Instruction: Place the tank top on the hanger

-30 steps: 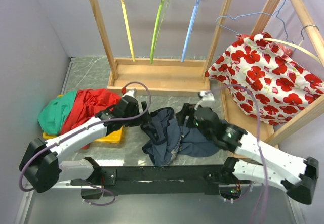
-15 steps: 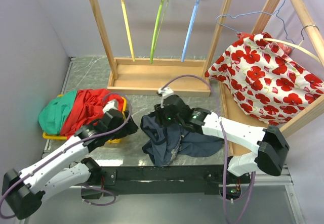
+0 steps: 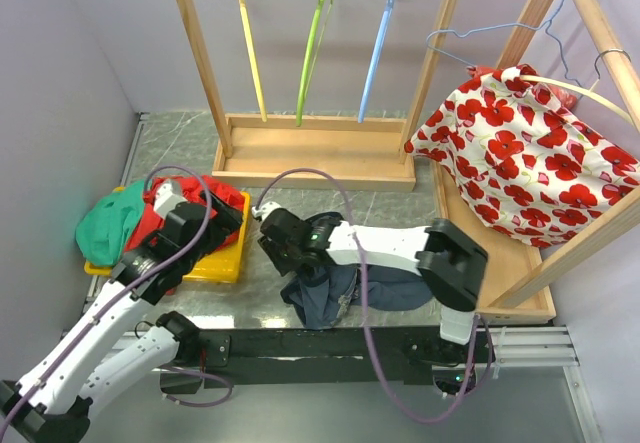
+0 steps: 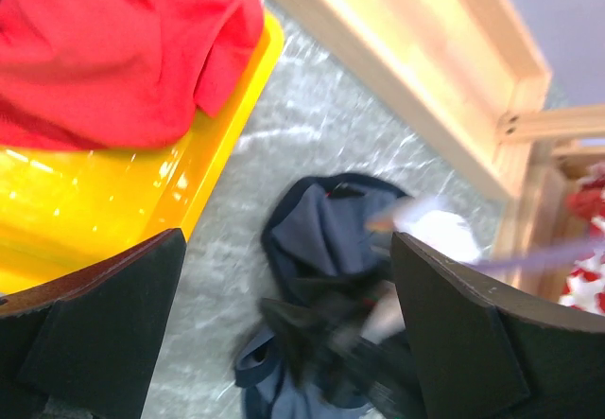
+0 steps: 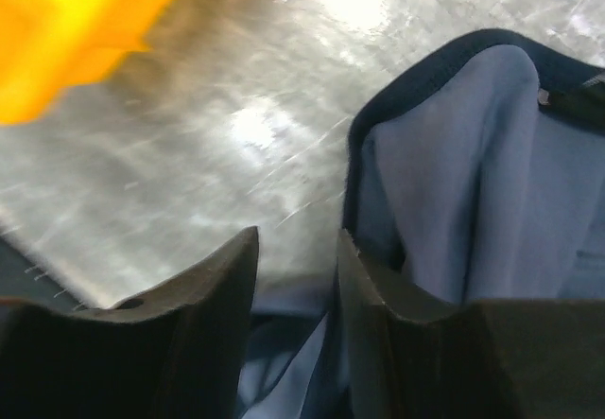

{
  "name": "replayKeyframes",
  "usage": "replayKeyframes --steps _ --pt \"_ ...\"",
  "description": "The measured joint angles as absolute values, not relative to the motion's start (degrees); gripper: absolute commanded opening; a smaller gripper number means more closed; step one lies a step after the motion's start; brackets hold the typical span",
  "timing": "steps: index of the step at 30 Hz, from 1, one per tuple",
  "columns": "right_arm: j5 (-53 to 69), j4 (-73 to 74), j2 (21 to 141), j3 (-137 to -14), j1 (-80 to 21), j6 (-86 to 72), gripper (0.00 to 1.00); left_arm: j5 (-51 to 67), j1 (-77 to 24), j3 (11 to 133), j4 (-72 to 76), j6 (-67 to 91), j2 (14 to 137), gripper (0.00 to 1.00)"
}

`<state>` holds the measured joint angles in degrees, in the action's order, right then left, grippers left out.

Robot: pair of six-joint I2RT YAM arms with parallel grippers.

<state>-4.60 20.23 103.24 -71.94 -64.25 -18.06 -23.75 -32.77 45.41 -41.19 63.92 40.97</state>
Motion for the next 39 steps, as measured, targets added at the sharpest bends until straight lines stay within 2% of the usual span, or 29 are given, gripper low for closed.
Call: replayKeyframes --steps 3,9,10,11,13,14,16,20,26,30,34,39 --pt "-6.44 21.45 107.68 -74.22 -64.12 -17.63 0.59 -24.25 -32.08 46.85 -41.50 63.64 40.58 0.98" --pt "-10.39 22.57 111.74 -77.08 -64.07 -17.23 0.56 -23.00 -31.90 47.24 -41.19 61.60 41.28 0.99" --pt "-10.96 22.57 112.14 -77.25 -63.99 -17.23 0.53 -22.39 -31.90 47.05 -41.06 61.14 41.36 0.99" --pt "-11.35 22.55 112.51 -77.25 -63.92 -17.28 0.42 -21.93 -31.90 46.76 -40.86 60.84 41.43 0.99" --pt "-11.18 22.48 112.84 -77.12 -63.55 -17.23 0.30 -20.58 -31.90 45.76 -40.10 60.29 41.50 0.99" --pt "-10.74 22.24 112.84 -76.84 -63.13 -17.34 0.14 -19.81 -31.90 45.08 -39.59 60.01 41.58 0.99" --pt "-9.58 21.67 112.84 -76.49 -61.89 -17.61 0.01 -18.26 -31.90 43.75 -38.74 59.57 42.04 0.99" --pt "-7.88 20.69 110.80 -73.95 -59.72 -18.50 0.00 -14.59 -31.90 41.58 -36.18 58.94 44.53 0.98" --pt "-8.73 20.38 90.08 -64.03 -58.65 -23.07 0.00 -9.37 -33.61 39.42 -30.57 56.51 48.93 0.97" --pt "-13.52 18.79 71.59 -57.87 -57.60 -28.25 0.00 -8.75 -40.71 39.22 -27.27 55.77 54.19 0.96" --pt "-18.28 19.68 59.44 -50.09 -56.31 -33.63 0.00 -8.19 -46.02 38.61 -24.64 55.75 58.85 0.90" --pt "-21.41 26.70 49.67 -37.91 -55.99 -41.47 0.00 -7.31 -48.99 36.10 -22.35 55.90 62.15 0.80"
